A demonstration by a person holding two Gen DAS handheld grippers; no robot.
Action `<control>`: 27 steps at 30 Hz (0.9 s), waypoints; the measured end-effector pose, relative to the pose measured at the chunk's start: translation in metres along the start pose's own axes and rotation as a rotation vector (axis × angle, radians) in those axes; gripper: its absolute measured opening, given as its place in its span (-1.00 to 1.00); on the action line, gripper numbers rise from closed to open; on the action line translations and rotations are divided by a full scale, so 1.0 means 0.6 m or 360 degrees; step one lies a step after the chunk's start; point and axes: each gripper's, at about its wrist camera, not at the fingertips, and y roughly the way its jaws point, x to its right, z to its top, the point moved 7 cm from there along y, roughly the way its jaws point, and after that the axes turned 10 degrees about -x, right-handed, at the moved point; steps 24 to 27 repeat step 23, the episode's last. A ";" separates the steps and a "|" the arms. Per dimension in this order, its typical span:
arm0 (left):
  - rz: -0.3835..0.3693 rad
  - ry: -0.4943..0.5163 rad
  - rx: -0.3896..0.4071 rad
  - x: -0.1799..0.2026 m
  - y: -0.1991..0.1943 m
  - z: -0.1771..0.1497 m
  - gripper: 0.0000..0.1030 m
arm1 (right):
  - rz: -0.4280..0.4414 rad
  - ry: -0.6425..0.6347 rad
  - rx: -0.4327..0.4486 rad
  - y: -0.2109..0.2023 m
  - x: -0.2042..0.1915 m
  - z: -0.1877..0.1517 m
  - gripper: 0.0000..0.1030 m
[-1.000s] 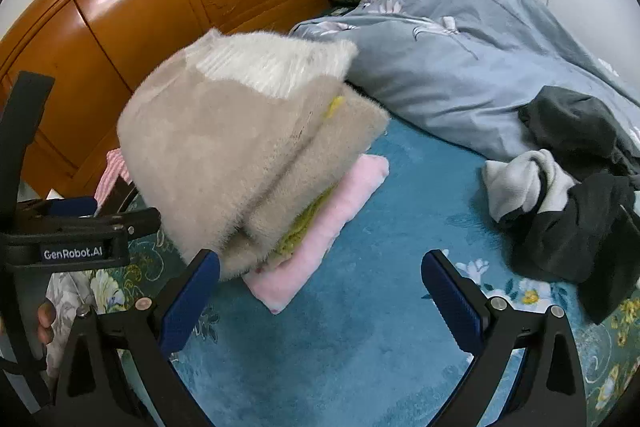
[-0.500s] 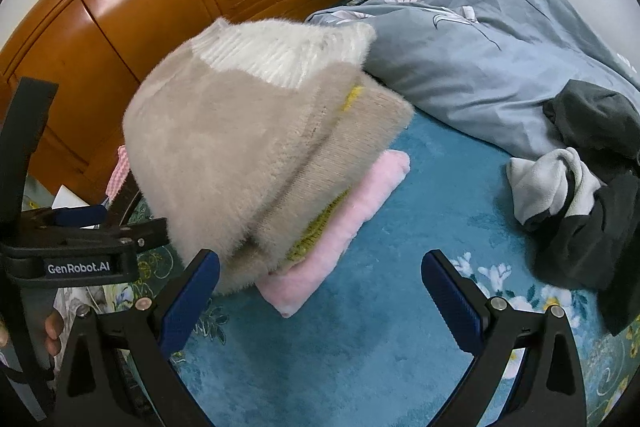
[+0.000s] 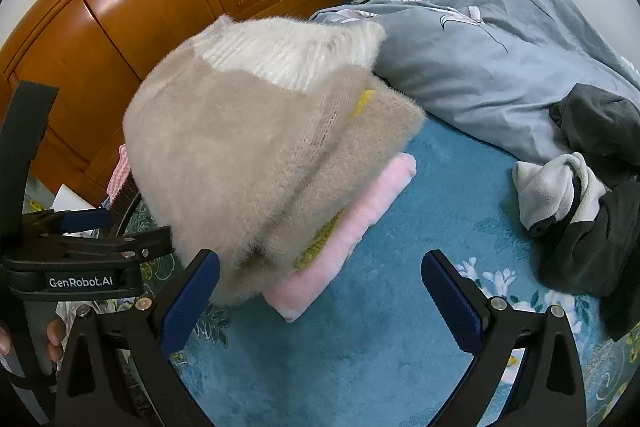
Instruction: Fold clothes
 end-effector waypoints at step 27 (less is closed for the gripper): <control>-0.0039 0.0114 -0.0004 0.029 -0.017 -0.022 1.00 | -0.0043 0.0059 -0.0012 -0.018 0.007 -0.020 0.96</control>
